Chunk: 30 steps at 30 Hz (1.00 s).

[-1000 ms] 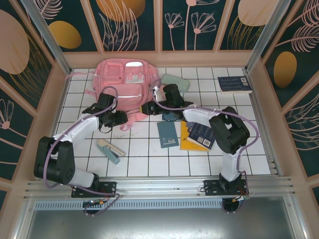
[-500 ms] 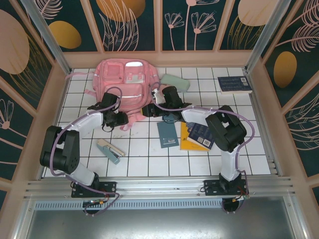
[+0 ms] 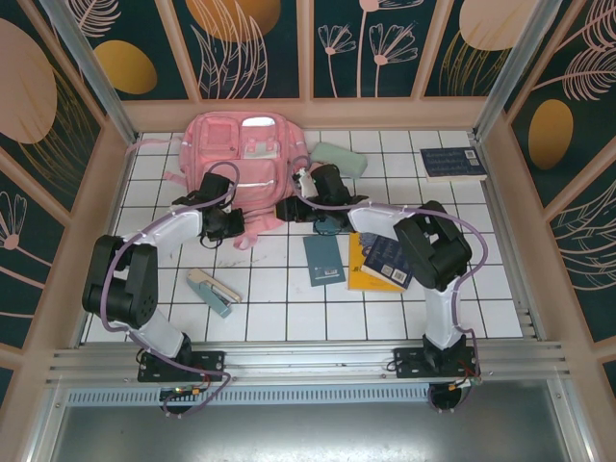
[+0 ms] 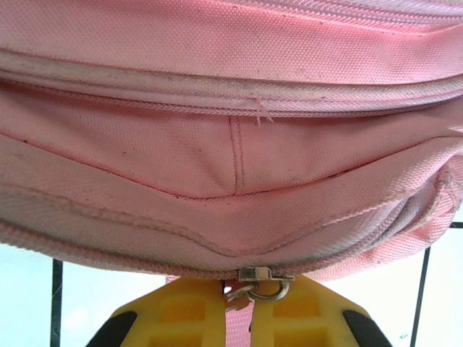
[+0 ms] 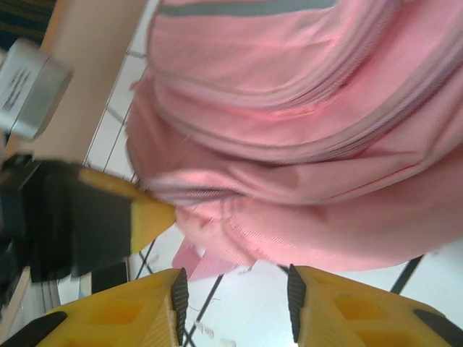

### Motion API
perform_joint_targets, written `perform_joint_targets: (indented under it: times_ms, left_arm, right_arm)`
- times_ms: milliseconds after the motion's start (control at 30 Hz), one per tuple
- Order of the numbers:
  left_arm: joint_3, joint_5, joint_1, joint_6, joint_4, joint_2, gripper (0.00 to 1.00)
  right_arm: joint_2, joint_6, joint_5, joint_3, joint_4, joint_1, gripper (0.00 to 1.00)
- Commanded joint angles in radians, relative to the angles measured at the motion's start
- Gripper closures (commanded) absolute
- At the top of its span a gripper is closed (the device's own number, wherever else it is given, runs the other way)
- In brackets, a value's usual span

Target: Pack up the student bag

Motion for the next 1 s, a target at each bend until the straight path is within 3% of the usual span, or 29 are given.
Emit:
perform_joint_targets:
  times_ms: [0, 100, 200, 300, 333, 400, 467, 667, 767, 867, 967]
  left_arm:
    - [0.004, -0.002, -0.006, 0.001, -0.010, -0.070, 1.00]
    - [0.018, 0.003, -0.006, -0.001, -0.033, -0.104, 1.00]
    - [0.028, 0.007, -0.006, -0.001, -0.047, -0.121, 1.00]
    - [0.029, 0.012, -0.005, -0.002, -0.052, -0.133, 1.00]
    - [0.026, 0.017, -0.006, -0.004, -0.052, -0.139, 1.00]
    - [0.021, 0.031, -0.006, -0.008, -0.051, -0.152, 1.00]
    - [0.017, 0.050, -0.009, -0.019, -0.046, -0.165, 1.00]
    - [0.001, 0.103, -0.035, -0.052, -0.030, -0.202, 1.00]
    - [-0.011, 0.116, -0.053, -0.073, -0.030, -0.229, 1.00]
    - [-0.023, 0.116, -0.068, -0.085, -0.040, -0.265, 1.00]
    - [-0.049, 0.110, -0.077, -0.093, -0.057, -0.300, 1.00]
  right_arm:
    - [0.047, 0.177, 0.095, 0.074, -0.086, -0.010, 0.56]
    - [0.050, 0.357, 0.088, 0.059, -0.054, -0.014, 0.54]
    - [0.056, 0.441, 0.087, 0.065, -0.068, -0.014, 0.51]
    - [0.041, 0.445, 0.152, 0.059, -0.110, -0.012, 0.48]
    - [0.035, 0.442, 0.166, 0.052, -0.115, -0.011, 0.41]
    - [0.032, 0.453, 0.175, 0.040, -0.126, -0.010, 0.40]
    - [0.038, 0.479, 0.147, 0.026, -0.098, -0.008, 0.30]
    - [0.114, 0.540, 0.076, 0.059, -0.018, -0.001, 0.31]
    - [0.153, 0.533, 0.021, 0.085, 0.053, -0.018, 0.39]
    - [0.180, 0.476, -0.010, 0.128, 0.065, -0.046, 0.52]
    - [0.200, 0.409, -0.037, 0.182, 0.027, -0.082, 0.73]
